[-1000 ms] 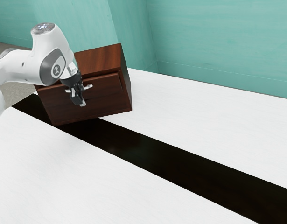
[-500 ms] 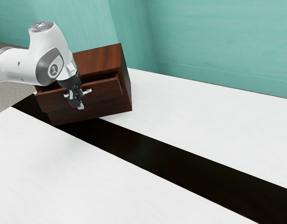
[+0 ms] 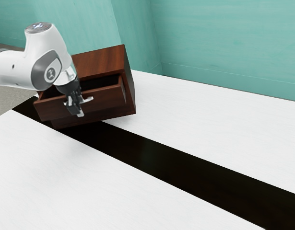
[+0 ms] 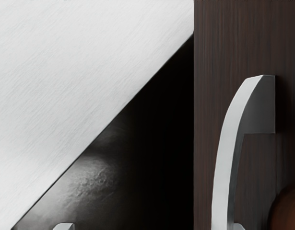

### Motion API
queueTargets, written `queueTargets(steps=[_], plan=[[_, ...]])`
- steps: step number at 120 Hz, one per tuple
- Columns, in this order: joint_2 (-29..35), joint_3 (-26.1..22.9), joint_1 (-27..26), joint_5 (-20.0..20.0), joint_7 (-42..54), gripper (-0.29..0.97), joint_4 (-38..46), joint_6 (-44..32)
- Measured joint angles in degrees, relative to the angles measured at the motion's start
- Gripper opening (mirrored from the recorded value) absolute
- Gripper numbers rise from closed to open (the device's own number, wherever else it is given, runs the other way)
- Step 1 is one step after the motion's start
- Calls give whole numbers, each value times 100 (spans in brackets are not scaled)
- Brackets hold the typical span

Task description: Pull the drawer handle with one arm to open the drawer

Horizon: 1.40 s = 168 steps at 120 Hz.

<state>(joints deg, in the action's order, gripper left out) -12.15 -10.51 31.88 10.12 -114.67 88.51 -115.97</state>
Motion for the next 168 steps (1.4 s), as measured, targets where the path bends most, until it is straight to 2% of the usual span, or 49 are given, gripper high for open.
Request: queueTargets(steps=[168], plan=[[1593, 23, -93, -260, -265, 35, 1775, 94]])
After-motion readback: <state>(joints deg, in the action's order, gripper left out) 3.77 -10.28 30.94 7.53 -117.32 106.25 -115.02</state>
